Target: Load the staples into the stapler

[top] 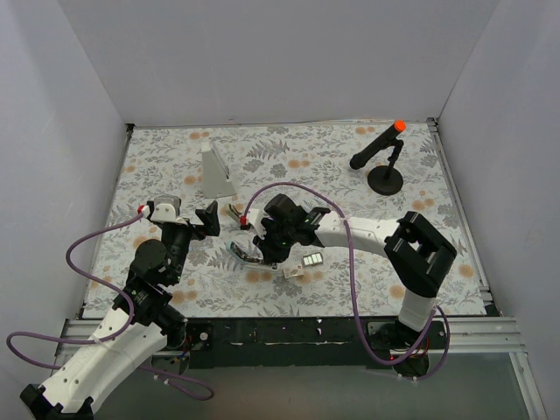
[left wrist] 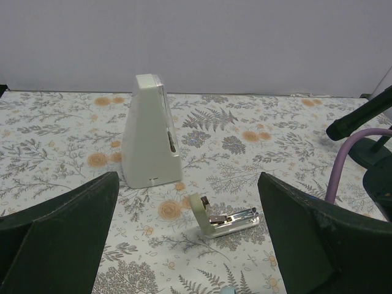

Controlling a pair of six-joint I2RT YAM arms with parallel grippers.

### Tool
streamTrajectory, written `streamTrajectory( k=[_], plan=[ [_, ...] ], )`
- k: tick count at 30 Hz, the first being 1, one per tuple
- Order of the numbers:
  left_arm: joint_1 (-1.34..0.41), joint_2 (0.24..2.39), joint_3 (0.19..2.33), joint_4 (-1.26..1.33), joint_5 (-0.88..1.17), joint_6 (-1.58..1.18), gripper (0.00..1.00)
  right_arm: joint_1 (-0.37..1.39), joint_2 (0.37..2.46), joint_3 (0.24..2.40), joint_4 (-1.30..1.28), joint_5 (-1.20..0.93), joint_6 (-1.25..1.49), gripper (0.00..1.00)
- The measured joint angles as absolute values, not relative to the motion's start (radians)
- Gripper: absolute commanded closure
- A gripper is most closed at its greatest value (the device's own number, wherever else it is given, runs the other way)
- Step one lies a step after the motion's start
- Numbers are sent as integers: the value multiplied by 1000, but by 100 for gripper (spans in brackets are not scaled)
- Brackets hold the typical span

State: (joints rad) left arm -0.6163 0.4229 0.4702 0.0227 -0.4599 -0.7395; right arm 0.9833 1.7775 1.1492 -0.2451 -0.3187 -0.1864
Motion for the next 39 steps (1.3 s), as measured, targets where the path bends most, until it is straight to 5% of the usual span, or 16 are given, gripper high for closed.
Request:
streamTrajectory(
  k=[39],
  plan=[
    [-611, 423, 470, 23, -458, -741, 2, 1017, 1780, 1150, -244, -259, -244, 99]
  ],
)
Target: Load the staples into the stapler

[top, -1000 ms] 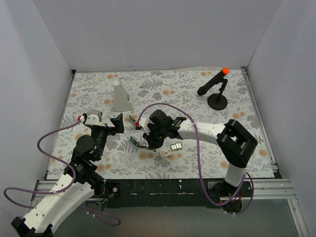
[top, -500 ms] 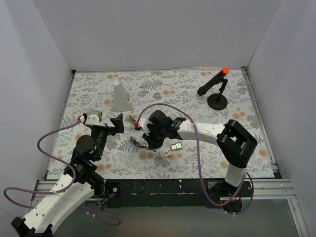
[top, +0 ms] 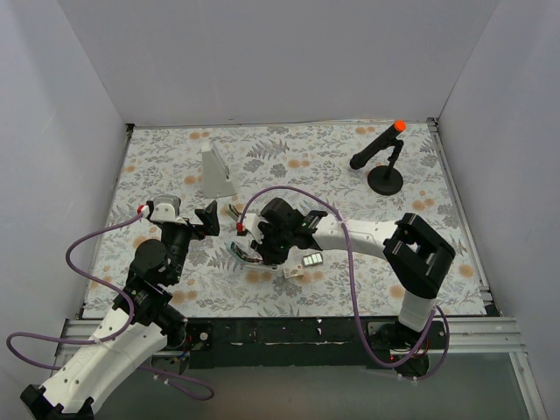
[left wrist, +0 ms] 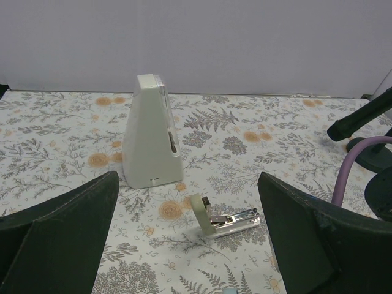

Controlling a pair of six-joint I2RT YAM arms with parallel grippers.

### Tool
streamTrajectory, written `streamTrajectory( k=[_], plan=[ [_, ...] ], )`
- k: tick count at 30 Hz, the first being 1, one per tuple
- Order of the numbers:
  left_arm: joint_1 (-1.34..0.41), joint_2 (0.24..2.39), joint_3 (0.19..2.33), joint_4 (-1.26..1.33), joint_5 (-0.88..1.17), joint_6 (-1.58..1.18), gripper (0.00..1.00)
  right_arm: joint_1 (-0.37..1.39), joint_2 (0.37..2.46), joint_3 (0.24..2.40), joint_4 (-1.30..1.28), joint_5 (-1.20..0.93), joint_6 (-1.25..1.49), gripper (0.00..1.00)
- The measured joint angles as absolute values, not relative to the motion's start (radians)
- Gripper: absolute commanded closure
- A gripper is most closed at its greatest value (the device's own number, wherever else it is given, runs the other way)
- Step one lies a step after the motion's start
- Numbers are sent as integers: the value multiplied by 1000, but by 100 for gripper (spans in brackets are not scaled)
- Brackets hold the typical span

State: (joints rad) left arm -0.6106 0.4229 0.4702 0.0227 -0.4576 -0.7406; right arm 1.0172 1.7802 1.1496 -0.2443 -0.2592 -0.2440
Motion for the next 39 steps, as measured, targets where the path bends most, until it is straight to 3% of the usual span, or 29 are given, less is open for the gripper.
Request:
streamTrajectory(
  k=[25, 39],
  plan=[
    [-611, 422, 470, 23, -455, -741, 2, 1030, 1766, 1122, -203, -212, -239, 99],
    [-610, 422, 470, 23, -455, -741, 2, 1030, 1766, 1132, -221, -212, -241, 85]
  ],
)
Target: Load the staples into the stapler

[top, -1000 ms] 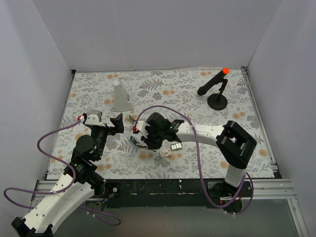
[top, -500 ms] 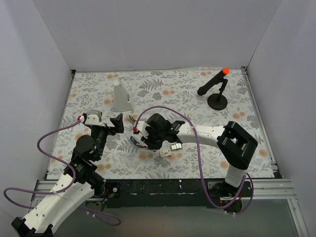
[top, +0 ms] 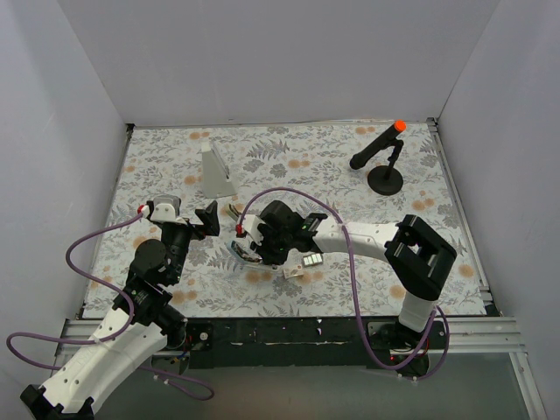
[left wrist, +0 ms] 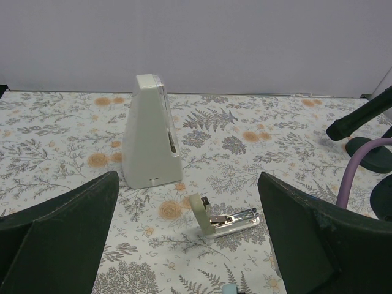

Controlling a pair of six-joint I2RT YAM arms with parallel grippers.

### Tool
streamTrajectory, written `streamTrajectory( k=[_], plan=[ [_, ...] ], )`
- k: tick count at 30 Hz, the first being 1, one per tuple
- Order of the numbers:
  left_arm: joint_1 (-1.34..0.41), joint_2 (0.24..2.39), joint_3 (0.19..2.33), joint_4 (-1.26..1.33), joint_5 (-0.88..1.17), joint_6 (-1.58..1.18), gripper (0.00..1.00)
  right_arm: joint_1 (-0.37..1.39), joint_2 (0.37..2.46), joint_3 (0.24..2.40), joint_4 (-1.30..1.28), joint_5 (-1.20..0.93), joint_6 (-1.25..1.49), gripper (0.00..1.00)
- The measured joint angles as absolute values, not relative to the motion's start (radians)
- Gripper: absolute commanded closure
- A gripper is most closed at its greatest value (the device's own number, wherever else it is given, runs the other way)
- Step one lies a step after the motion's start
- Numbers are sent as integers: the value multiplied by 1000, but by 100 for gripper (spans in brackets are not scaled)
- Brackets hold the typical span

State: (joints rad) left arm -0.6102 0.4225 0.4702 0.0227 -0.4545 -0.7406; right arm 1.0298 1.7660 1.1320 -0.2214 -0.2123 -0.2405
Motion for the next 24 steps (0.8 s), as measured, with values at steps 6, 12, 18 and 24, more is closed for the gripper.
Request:
streamTrajectory(
  k=[6, 12, 18, 24],
  plan=[
    [-610, 422, 470, 23, -452, -741, 2, 1030, 1766, 1139, -241, -212, -243, 81],
    [-610, 423, 470, 23, -451, -741, 2, 1030, 1772, 1151, -258, -212, -245, 75],
    [-610, 423, 470, 23, -451, -741, 2, 1030, 1775, 1158, -269, -212, -250, 70],
    [-610, 423, 470, 23, -450, -741, 2, 1030, 1776, 1159, -276, -212, -253, 67]
  ],
)
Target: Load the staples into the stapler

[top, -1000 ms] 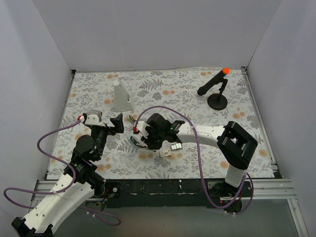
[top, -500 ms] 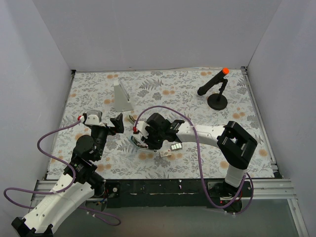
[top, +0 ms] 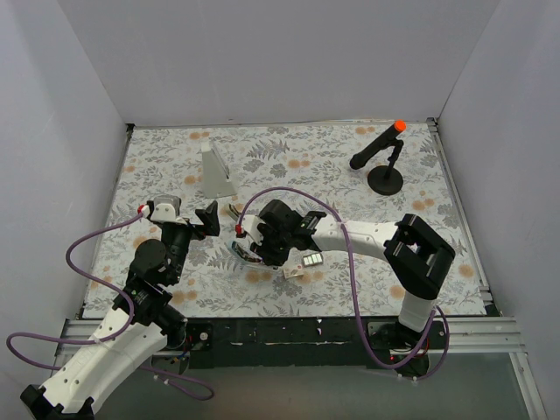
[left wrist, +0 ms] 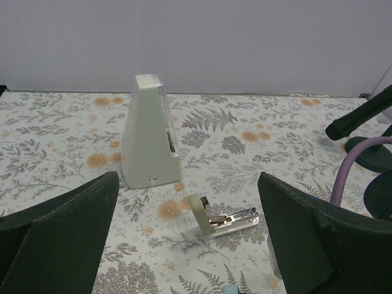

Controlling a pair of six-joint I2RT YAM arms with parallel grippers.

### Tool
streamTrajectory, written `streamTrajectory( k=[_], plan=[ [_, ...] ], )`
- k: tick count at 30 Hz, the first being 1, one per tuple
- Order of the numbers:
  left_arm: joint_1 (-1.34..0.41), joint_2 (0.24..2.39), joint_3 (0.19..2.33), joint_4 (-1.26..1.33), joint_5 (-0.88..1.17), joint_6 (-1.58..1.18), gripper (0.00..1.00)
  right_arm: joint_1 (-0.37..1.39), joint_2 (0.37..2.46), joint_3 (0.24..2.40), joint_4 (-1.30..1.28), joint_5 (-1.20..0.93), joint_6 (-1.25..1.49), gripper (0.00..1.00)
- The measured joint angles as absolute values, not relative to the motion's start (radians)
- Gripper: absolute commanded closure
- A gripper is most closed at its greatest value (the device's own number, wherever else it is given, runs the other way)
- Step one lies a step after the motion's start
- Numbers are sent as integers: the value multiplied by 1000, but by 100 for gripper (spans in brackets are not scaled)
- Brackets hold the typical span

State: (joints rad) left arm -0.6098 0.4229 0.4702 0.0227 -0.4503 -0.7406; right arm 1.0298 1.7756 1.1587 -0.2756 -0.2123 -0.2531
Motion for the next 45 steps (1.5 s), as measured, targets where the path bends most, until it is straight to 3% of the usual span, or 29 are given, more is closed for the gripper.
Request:
streamTrajectory(
  k=[8, 15, 19, 25, 31, 45],
  plan=[
    [-609, 422, 470, 23, -448, -741, 2, 1030, 1776, 1164, -301, -212, -261, 60],
    [-606, 422, 470, 22, -447, -741, 2, 1030, 1761, 1153, -278, -203, -259, 45],
    [-604, 423, 470, 21, -447, -748, 2, 1029, 1649, 1026, -173, -191, -265, 35],
    [-604, 471, 475, -31, -408, -849, 2, 1017, 1474, 770, 75, -205, -278, 37],
    [-604, 525, 476, -114, -372, -996, 2, 987, 1457, 593, 302, -231, -277, 40],
    [-604, 606, 471, -173, -343, -1200, 2, 929, 1522, 511, 630, -331, -252, 49]
  ],
)
